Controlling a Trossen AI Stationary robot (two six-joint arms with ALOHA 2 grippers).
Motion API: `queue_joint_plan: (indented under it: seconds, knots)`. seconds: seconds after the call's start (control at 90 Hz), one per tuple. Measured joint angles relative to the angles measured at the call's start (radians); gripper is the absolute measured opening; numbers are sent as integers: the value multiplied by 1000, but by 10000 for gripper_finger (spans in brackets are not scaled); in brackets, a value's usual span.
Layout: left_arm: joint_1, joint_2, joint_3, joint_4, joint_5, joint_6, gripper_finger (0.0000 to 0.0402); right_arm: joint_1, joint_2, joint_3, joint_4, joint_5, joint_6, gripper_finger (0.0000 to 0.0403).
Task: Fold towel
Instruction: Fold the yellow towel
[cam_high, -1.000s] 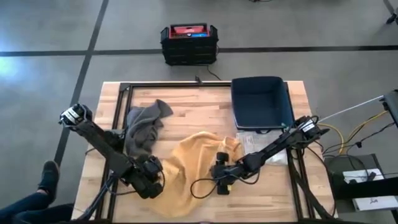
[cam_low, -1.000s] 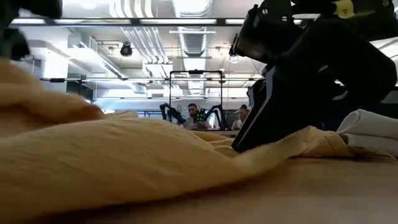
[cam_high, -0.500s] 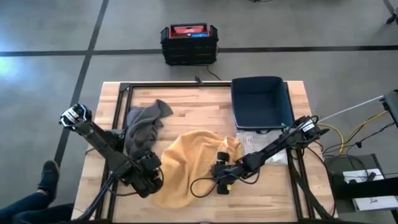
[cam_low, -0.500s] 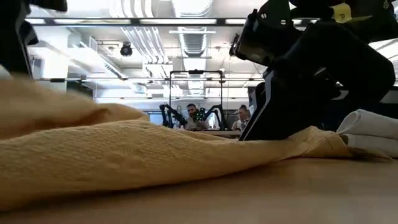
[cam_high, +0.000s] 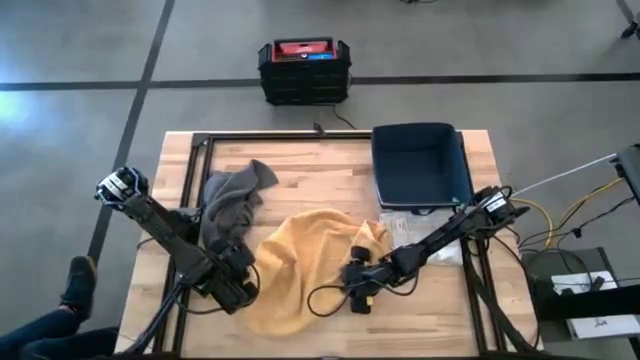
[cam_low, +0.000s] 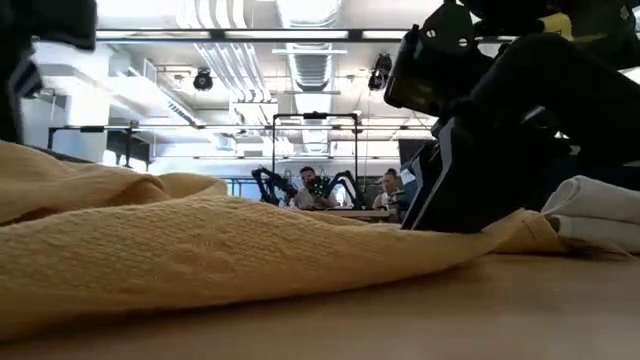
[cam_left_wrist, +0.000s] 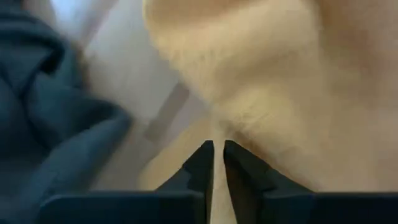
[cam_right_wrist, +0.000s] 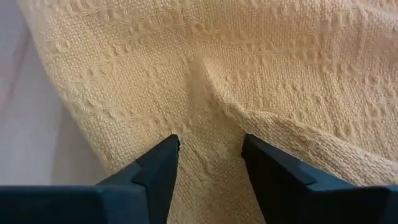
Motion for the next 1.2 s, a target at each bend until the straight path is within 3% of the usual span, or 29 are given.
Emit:
queue_joint_plan:
  seconds: [0.244, 0.367, 0.556, 0.7, 0.856, 0.978, 1.111, 1.2]
  knots:
    - [-1, -28, -144, 294, 94, 58, 140, 0, 0, -1, 0, 1, 1, 188]
    - [-1, -38, -213, 456, 130, 89, 165, 0, 0, -1, 0, 1, 0, 186]
    - [-1, -108, -239, 552, 163, 93, 164, 0, 0, -2, 0, 1, -2, 188]
    - [-2, -169, -229, 556, 132, 122, 138, 0, 0, -2, 0, 1, -2, 186]
    - [-3, -197, -246, 556, 171, 118, 117, 0, 0, -2, 0, 1, -1, 184]
    - [-6, -177, -293, 564, 246, 61, 131, 0, 0, -2, 0, 1, 0, 183]
    - [-5, -152, -341, 718, 309, 74, 161, 0, 0, -2, 0, 1, 0, 183]
    - [-5, -140, -346, 738, 308, 88, 150, 0, 0, -2, 0, 1, -2, 183]
